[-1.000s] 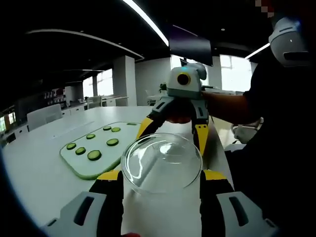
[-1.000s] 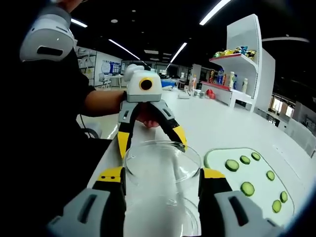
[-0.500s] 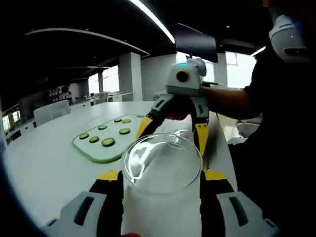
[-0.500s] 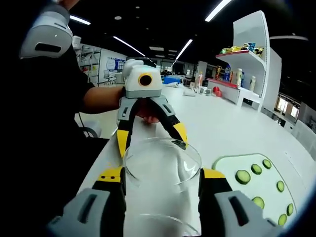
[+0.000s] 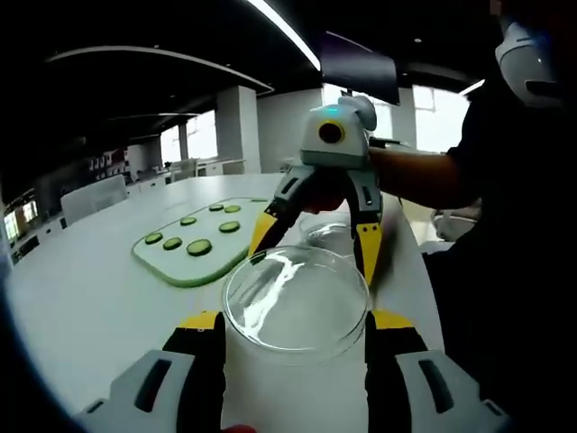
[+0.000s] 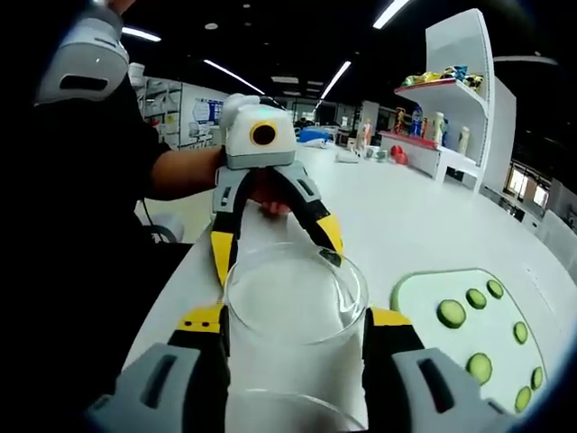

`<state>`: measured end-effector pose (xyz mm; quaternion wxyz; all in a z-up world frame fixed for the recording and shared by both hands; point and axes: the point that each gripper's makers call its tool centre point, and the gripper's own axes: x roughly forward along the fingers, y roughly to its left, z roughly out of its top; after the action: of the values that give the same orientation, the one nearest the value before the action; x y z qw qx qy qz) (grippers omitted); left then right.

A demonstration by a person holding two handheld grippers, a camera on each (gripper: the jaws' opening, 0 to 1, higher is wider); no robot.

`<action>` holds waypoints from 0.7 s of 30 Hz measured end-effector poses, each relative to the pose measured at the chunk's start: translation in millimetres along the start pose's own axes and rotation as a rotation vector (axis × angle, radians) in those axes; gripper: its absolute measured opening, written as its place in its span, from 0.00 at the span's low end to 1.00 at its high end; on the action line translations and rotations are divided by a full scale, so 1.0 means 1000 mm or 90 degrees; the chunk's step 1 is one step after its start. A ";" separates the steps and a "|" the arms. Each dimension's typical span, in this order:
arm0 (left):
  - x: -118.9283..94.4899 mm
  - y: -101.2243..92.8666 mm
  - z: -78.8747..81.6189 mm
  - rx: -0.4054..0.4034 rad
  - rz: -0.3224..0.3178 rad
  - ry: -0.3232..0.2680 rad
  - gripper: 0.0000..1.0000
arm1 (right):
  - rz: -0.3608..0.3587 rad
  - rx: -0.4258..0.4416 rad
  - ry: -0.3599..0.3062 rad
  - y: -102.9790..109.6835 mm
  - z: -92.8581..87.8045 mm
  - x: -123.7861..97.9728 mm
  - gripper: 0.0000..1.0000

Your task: Open the petri dish lid, add cucumber slices into the petri dish, and close the lid

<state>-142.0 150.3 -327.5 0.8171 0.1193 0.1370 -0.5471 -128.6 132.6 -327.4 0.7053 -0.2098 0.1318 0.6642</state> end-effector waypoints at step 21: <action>-0.009 0.008 0.004 -0.027 0.011 -0.004 0.66 | 0.007 0.039 -0.010 0.002 0.003 -0.004 0.59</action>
<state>-137.6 159.5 -320.8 0.8247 0.1014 0.1454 -0.5371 -131.3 130.8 -323.3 0.7086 -0.1818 0.1478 0.6655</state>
